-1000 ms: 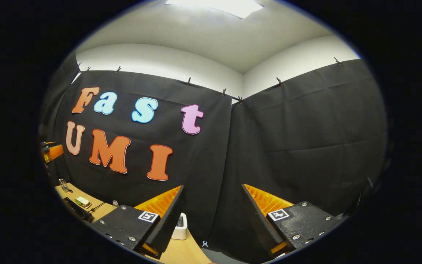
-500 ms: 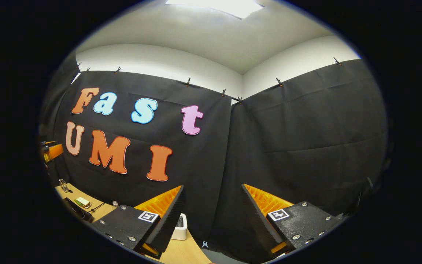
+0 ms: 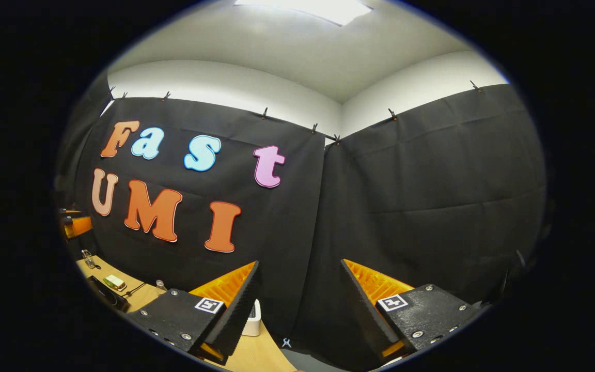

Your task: First push the handle of the pot to place it horizontally, then grasp the pot with both hands and set it on the induction cooktop.

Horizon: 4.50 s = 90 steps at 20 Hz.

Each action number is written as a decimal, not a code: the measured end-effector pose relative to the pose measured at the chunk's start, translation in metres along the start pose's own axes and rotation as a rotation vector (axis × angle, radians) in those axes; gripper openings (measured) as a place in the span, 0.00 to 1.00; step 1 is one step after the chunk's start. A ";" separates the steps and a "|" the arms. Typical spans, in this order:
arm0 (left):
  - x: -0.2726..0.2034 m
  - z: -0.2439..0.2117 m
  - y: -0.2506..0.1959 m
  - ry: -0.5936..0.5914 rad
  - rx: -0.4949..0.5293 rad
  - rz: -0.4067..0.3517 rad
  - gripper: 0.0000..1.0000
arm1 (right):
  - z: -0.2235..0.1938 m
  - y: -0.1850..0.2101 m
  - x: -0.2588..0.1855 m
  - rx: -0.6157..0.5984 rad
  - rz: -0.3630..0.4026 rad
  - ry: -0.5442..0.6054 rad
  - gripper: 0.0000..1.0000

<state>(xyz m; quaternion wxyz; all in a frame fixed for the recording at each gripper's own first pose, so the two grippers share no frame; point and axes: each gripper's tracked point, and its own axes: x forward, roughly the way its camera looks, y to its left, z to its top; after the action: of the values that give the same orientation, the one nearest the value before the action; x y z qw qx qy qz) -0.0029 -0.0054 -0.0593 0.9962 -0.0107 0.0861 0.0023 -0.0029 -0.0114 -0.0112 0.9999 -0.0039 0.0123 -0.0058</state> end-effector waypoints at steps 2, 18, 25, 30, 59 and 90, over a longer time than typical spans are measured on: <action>0.001 -0.028 0.004 0.083 0.001 0.020 0.91 | -0.003 -0.003 -0.001 0.006 -0.001 0.007 0.97; -0.091 -0.326 -0.002 1.149 -0.234 0.147 0.08 | -0.033 -0.030 -0.001 0.030 -0.017 0.048 0.97; -0.141 -0.368 -0.018 1.393 -0.378 0.175 0.08 | -0.036 -0.031 -0.004 0.039 -0.027 0.057 0.93; -0.164 -0.394 -0.029 1.512 -0.431 0.189 0.08 | -0.036 -0.037 -0.009 0.040 -0.050 0.058 0.97; -0.145 -0.456 0.026 1.552 -0.471 0.421 0.08 | -0.048 -0.025 -0.025 0.023 -0.082 0.118 0.93; -0.107 -0.466 0.073 1.446 -0.088 0.290 0.09 | -0.068 0.023 -0.020 -0.015 -0.102 0.211 0.93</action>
<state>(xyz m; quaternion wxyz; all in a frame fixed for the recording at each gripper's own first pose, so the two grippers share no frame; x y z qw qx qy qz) -0.1891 0.0576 -0.5009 0.6792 -0.0378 0.7214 0.1299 -0.0246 0.0113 -0.0785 0.9914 -0.0113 0.1173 -0.0567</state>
